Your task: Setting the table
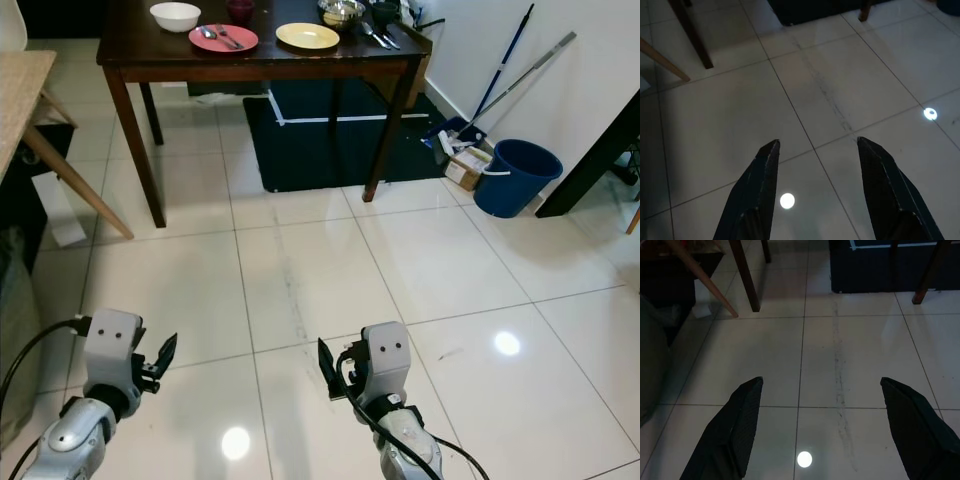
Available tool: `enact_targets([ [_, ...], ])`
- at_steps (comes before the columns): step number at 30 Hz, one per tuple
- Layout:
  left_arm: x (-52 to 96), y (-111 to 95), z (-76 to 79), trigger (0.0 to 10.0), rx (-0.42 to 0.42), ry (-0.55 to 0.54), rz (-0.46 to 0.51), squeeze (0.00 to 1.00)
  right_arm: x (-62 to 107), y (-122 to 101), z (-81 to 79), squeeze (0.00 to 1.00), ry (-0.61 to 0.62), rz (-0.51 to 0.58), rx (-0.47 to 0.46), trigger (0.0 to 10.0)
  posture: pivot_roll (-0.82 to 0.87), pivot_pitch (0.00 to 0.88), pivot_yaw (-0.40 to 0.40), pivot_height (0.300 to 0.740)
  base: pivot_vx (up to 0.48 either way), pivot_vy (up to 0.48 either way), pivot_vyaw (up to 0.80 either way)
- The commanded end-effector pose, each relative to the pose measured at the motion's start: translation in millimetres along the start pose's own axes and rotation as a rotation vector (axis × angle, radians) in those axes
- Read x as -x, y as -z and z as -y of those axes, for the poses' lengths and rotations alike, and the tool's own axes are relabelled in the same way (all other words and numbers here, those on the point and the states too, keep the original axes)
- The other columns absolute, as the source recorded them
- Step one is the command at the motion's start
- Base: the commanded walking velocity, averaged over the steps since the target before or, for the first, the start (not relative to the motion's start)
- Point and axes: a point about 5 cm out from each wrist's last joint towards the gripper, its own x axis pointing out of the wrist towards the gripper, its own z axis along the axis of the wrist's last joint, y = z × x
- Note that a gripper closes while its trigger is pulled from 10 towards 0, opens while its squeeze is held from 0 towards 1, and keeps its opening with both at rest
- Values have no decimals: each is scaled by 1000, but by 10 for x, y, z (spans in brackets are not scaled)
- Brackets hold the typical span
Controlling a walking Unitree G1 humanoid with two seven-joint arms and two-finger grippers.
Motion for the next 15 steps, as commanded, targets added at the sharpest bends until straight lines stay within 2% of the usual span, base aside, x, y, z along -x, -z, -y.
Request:
enact_targets([
  [1,17,57,24,10000,-10,21,-36,0,39,20,44,0,13,-14,-7,10000,-146,42,-22,740,0,0,0],
  [8,58,199,64,10000,-36,72,-98,0,50,78,35,0,11,-38,-9,10000,-143,30,-12,740,0,0,0],
  [15,45,200,45,10000,-53,30,-81,0,41,80,24,0,5,-41,-5,10000,-145,23,-10,740,0,0,0],
])
